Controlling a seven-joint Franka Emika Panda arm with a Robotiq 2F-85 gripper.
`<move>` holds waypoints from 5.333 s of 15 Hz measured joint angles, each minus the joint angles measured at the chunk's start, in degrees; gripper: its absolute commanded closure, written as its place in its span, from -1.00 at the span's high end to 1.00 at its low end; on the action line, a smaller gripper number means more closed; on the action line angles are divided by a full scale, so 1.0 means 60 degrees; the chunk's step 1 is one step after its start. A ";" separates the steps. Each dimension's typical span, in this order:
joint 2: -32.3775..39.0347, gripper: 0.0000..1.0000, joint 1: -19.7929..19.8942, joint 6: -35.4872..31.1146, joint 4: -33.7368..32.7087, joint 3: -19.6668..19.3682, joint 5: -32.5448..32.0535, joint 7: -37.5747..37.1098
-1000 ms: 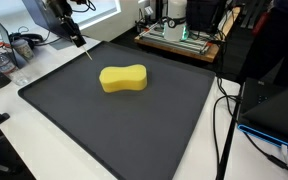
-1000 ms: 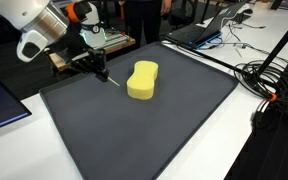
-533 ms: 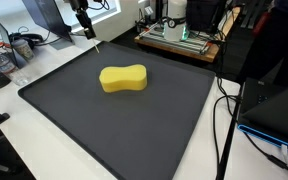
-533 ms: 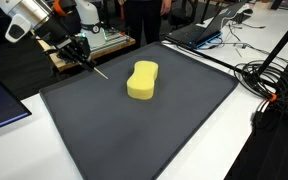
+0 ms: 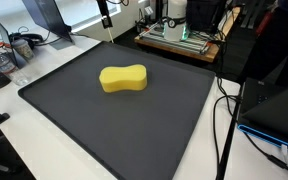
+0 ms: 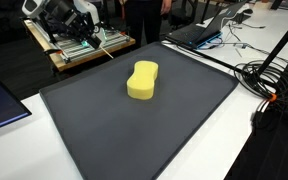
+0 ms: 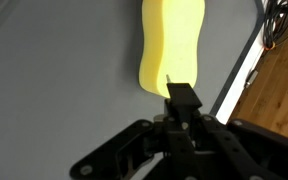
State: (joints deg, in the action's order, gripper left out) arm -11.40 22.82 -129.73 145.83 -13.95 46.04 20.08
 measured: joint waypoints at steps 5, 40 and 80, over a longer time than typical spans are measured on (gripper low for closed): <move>-0.0141 -0.94 -0.0133 -0.0062 0.0149 -0.0108 -0.0048 -0.0055; -0.6277 -0.94 -0.3438 0.0173 0.1704 0.5150 -0.4823 -0.5458; 0.3043 -0.94 -0.3385 -0.1143 -0.3636 0.2593 -0.8841 -0.6033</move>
State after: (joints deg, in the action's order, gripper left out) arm 6.86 2.51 -136.59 124.01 1.61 -7.01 -16.11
